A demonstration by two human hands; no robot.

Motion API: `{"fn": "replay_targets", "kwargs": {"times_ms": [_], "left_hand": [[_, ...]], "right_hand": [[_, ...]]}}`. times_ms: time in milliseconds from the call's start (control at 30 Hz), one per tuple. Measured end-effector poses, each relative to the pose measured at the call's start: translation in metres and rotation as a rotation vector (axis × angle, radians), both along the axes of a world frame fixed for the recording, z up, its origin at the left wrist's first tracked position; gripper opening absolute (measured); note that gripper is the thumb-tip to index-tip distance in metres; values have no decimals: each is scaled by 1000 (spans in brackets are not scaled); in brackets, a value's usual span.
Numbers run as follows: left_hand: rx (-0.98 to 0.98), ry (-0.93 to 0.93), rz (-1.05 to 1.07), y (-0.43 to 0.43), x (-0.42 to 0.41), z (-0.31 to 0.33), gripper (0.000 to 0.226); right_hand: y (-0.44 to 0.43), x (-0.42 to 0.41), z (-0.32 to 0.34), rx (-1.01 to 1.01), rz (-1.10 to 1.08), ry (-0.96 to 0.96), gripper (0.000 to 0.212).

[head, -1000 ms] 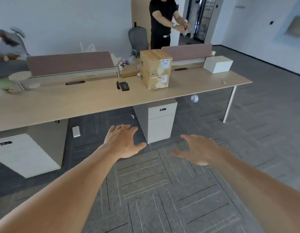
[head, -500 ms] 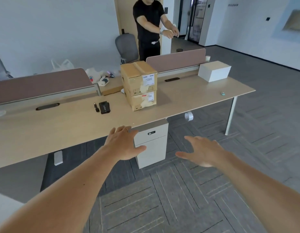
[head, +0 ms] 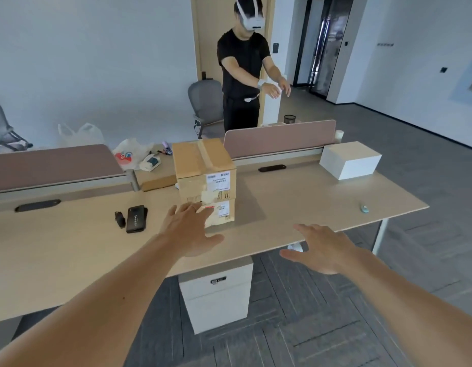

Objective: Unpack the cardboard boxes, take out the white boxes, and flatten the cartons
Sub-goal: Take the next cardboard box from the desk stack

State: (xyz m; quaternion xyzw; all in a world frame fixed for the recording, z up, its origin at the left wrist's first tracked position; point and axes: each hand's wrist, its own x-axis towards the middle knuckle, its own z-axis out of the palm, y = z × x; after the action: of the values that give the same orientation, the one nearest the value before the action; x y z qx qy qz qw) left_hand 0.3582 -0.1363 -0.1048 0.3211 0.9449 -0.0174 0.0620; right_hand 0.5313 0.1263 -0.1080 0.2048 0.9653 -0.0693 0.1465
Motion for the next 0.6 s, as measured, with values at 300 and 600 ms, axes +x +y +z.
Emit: {"fn": "replay_targets", "kwargs": {"times_ms": [300, 600], "left_hand": [[40, -8, 10, 134, -141, -24, 86], [55, -58, 251, 183, -253, -21, 91]], "right_hand": [[123, -145, 0, 32, 10, -25, 105], [214, -318, -12, 54, 184, -54, 102]]}}
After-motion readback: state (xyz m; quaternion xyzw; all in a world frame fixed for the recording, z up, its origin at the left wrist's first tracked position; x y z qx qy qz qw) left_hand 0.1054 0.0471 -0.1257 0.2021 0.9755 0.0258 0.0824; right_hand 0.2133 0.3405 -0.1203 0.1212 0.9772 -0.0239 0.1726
